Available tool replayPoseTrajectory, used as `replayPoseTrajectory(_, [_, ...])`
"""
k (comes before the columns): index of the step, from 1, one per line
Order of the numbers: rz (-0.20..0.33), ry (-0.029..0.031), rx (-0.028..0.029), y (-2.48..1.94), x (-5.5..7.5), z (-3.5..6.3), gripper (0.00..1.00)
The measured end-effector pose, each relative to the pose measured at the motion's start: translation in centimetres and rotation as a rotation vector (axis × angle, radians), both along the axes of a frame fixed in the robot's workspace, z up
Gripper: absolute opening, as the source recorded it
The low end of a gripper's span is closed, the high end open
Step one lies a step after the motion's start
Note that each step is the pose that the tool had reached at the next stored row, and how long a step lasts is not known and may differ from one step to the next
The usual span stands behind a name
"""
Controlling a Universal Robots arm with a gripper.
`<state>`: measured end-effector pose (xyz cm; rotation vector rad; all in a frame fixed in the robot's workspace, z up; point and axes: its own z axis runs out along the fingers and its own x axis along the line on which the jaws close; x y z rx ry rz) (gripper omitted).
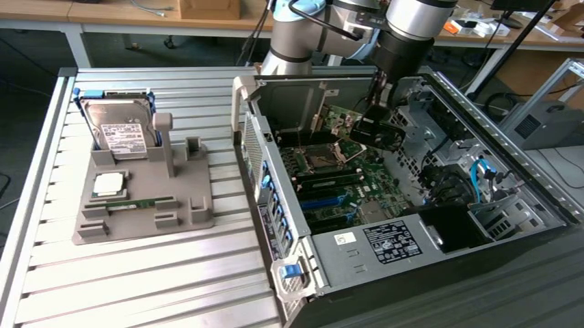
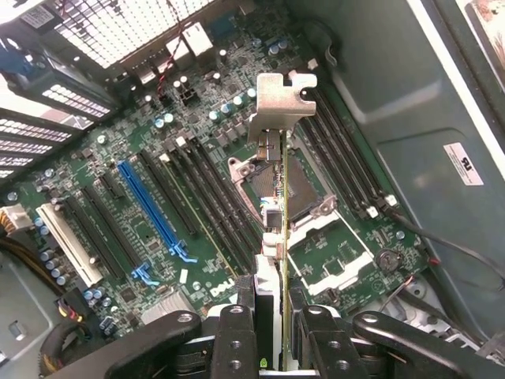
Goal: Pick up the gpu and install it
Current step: 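Insert the gpu into the slot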
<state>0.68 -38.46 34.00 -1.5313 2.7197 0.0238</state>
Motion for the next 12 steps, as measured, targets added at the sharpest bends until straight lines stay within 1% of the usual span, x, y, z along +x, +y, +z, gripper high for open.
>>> replayPoseTrajectory(12, [0.038, 0.0000, -0.0006, 0.00, 0.00, 0.00, 0.27])
